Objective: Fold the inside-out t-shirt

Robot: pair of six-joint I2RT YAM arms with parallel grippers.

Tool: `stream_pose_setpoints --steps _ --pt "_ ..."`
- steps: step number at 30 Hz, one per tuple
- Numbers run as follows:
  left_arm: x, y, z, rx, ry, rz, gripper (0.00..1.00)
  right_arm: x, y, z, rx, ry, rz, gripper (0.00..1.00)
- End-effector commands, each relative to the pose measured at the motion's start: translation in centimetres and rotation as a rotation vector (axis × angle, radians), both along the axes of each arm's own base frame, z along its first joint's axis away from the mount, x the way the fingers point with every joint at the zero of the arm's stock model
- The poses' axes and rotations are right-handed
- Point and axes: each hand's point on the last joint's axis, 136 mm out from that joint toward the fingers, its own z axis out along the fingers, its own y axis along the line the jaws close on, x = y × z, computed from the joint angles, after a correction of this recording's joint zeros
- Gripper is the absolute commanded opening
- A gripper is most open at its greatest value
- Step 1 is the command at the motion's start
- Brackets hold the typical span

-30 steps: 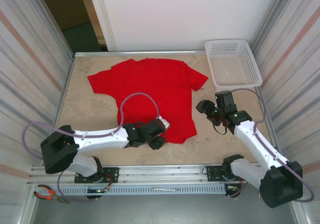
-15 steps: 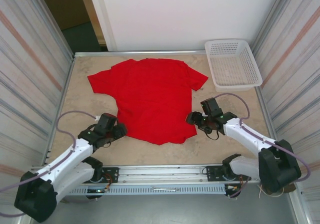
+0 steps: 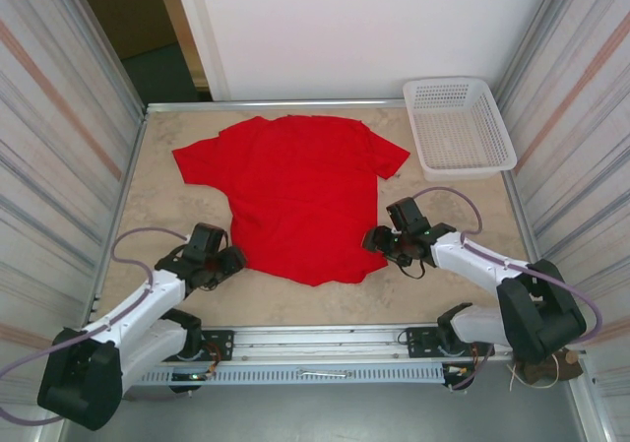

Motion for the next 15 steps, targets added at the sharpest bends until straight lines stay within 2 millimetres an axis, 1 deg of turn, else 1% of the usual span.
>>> stream_pose_setpoints --steps 1,5,7,10,12,15 --pt "2.6 -3.4 2.6 -0.141 -0.137 -0.076 0.61 -0.2 -0.5 -0.7 -0.026 0.005 -0.019 0.62" --pt "2.2 -3.0 5.1 -0.053 -0.173 -0.077 0.62 -0.3 -0.6 -0.7 -0.029 0.002 -0.023 0.61" --pt "2.0 -2.6 5.7 -0.005 -0.176 -0.076 0.63 -0.2 -0.6 -0.6 -0.028 -0.001 -0.025 0.61" --pt "1.8 -1.9 5.4 0.044 -0.142 -0.062 0.64 -0.1 -0.6 -0.5 -0.025 -0.006 -0.026 0.61" --pt "1.6 -1.3 4.8 0.083 -0.118 -0.049 0.65 0.0 -0.5 -0.5 -0.025 -0.009 -0.024 0.61" --pt "1.7 -1.1 3.9 0.111 -0.101 -0.053 0.65 0.0 -0.5 -0.7 -0.024 -0.005 -0.024 0.61"
